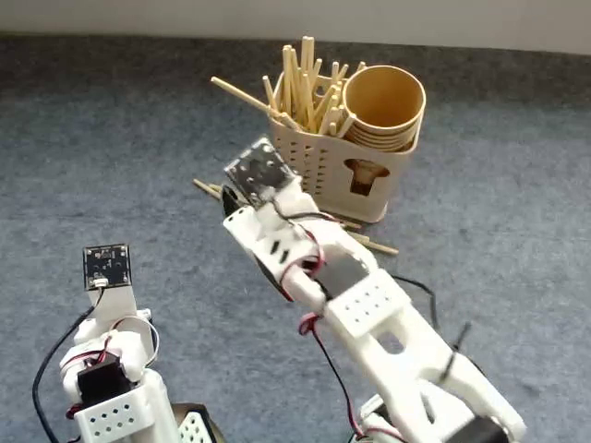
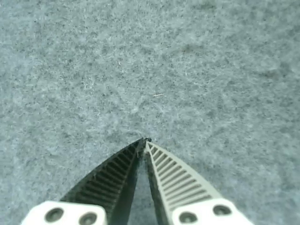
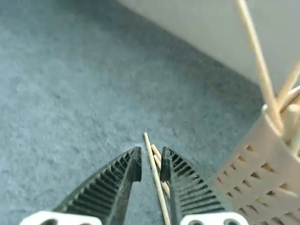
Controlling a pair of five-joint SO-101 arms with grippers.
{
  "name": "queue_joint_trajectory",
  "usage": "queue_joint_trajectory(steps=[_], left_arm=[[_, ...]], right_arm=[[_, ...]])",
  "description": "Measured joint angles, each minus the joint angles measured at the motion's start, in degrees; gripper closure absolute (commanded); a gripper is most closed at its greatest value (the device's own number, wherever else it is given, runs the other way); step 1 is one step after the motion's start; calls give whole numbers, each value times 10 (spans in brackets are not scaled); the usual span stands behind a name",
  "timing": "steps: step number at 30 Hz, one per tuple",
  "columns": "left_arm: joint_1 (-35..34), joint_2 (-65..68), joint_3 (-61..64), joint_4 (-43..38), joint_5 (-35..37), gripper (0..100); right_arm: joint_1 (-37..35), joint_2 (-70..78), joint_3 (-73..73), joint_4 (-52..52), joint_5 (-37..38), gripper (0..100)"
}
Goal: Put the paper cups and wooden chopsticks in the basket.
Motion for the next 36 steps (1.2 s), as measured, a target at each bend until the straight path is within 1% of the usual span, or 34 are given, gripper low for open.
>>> queue_joint_trajectory(steps=[5, 10, 16, 28, 36], left_arm=[[1, 0, 0, 0, 0, 986], [18, 0, 0, 0, 0, 986], [33, 0, 0, 0, 0, 986], [36, 0, 0, 0, 0, 986], [36, 0, 0, 0, 0, 986]], right_arm=[[0, 156, -53, 1, 51, 917], [9, 258, -96, 7, 66, 917], [30, 329, -183, 93, 66, 917], [40, 479, -367, 260, 66, 917], [41, 556, -461, 333, 66, 917]])
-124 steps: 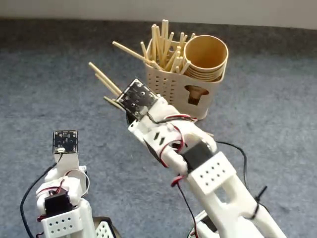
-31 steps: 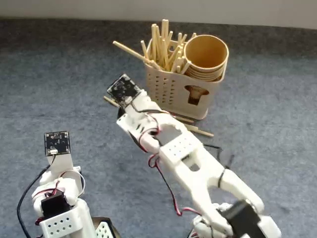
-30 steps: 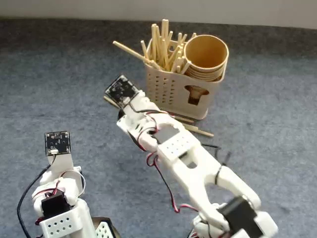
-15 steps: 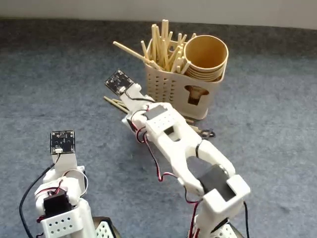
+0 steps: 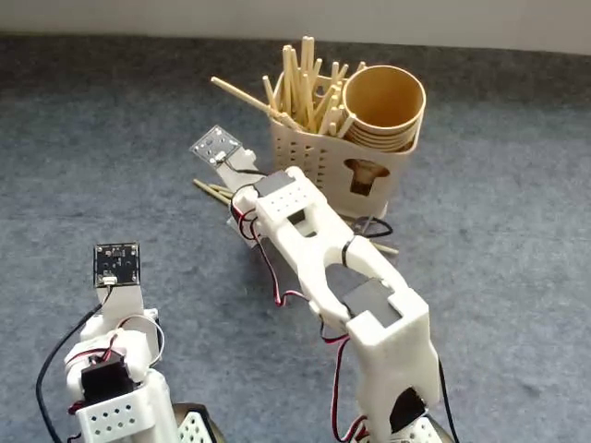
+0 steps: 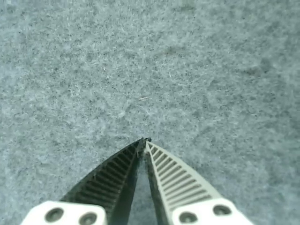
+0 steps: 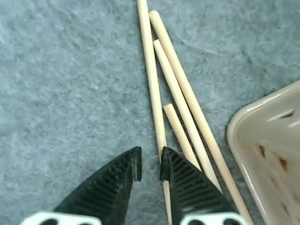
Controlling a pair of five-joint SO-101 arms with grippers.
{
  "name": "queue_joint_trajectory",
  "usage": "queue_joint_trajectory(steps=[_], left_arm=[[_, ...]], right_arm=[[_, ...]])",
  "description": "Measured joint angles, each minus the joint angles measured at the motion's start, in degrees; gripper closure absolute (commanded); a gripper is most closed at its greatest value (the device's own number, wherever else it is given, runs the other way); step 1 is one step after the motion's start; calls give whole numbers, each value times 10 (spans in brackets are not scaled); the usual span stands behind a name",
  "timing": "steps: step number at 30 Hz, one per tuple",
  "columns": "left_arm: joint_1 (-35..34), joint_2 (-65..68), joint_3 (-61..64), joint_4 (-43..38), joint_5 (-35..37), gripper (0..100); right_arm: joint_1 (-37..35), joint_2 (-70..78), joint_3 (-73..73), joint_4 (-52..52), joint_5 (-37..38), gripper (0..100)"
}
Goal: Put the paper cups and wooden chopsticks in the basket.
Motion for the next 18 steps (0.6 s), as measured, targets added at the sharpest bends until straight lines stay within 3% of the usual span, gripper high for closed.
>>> queue_joint_trajectory(steps=[11, 14, 18], left_arm=[[0, 0, 0, 0, 0, 986], [0, 0, 0, 0, 0, 986], [0, 0, 0, 0, 0, 986]], right_arm=[[18, 110, -139, 86, 2, 922], [20, 141, -193, 127, 2, 996], [23, 168, -263, 200, 22, 994]])
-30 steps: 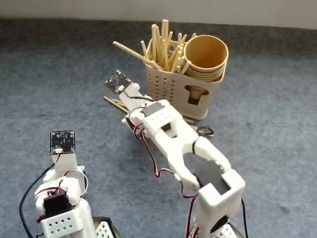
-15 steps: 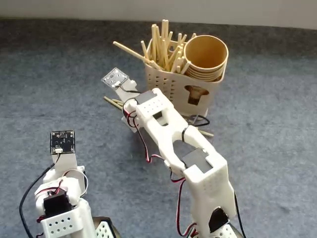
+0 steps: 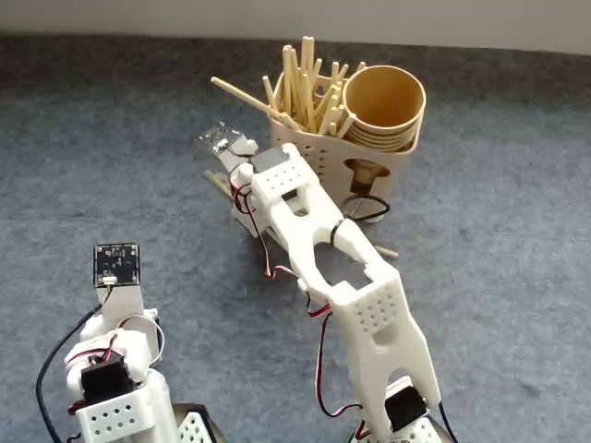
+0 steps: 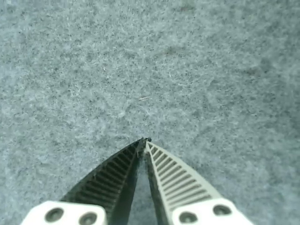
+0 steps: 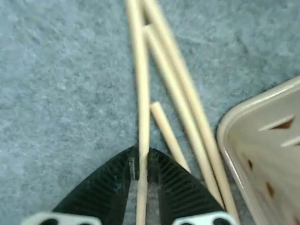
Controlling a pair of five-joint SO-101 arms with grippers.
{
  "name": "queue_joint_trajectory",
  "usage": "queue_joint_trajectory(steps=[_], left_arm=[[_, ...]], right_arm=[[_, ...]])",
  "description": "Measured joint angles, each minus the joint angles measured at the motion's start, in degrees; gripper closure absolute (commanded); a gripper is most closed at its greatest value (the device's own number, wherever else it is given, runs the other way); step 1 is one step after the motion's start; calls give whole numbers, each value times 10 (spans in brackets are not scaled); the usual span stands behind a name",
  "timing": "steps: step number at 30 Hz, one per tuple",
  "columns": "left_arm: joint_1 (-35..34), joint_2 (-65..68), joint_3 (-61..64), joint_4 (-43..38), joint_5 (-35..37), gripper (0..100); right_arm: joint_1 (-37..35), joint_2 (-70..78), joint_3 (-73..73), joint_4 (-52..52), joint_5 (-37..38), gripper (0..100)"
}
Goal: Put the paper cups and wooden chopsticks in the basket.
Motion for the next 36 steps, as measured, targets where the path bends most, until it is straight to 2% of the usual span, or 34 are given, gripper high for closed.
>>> queue_joint_trajectory(steps=[3, 6, 12, 17, 24, 30, 36], left_arm=[[0, 0, 0, 0, 0, 986], [0, 0, 0, 0, 0, 986], [0, 0, 0, 0, 0, 986], [0, 0, 0, 0, 0, 986], [0, 0, 0, 0, 0, 986], [0, 0, 0, 0, 0, 986], [0, 0, 0, 0, 0, 986]], right_arm=[[-1, 7, -53, 78, 34, 994], [-4, 7, -116, 152, 37, 994], [-25, 7, -185, 198, 35, 994], [-43, 7, -194, 235, -13, 995], [-71, 8, -250, 266, -36, 995], [-71, 6, -281, 267, -129, 995], [-72, -77, -253, 268, -143, 995]])
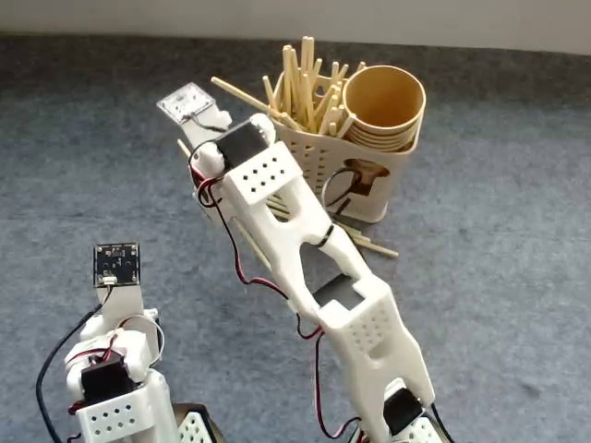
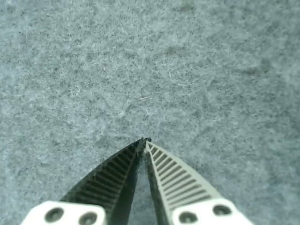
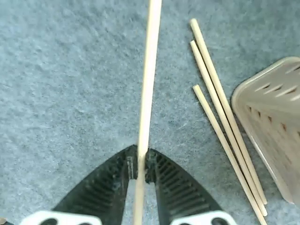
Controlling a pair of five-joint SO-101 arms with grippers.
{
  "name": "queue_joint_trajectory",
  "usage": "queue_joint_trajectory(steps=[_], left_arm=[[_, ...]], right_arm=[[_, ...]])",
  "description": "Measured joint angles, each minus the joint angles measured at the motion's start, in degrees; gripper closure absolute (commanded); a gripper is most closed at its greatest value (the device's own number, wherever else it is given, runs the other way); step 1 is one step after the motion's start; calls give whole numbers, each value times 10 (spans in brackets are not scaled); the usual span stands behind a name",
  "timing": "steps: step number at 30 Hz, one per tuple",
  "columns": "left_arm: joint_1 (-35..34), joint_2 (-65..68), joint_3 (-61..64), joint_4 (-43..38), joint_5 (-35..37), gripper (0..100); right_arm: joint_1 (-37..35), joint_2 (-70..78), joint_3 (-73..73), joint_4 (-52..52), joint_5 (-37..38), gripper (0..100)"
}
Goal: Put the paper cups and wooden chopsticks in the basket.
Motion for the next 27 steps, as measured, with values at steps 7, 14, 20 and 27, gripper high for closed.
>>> queue_joint_trajectory(steps=[7, 14, 20, 27], left_arm=[[0, 0, 0, 0, 0, 986], [0, 0, 0, 0, 0, 986], [0, 0, 0, 0, 0, 986], [0, 0, 0, 0, 0, 986]], right_arm=[[-16, -156, 116, 0, -4, 995], [-16, -308, 155, 0, -105, 995], [-16, -378, 155, 0, -188, 995], [5, -385, 155, -37, -280, 995]])
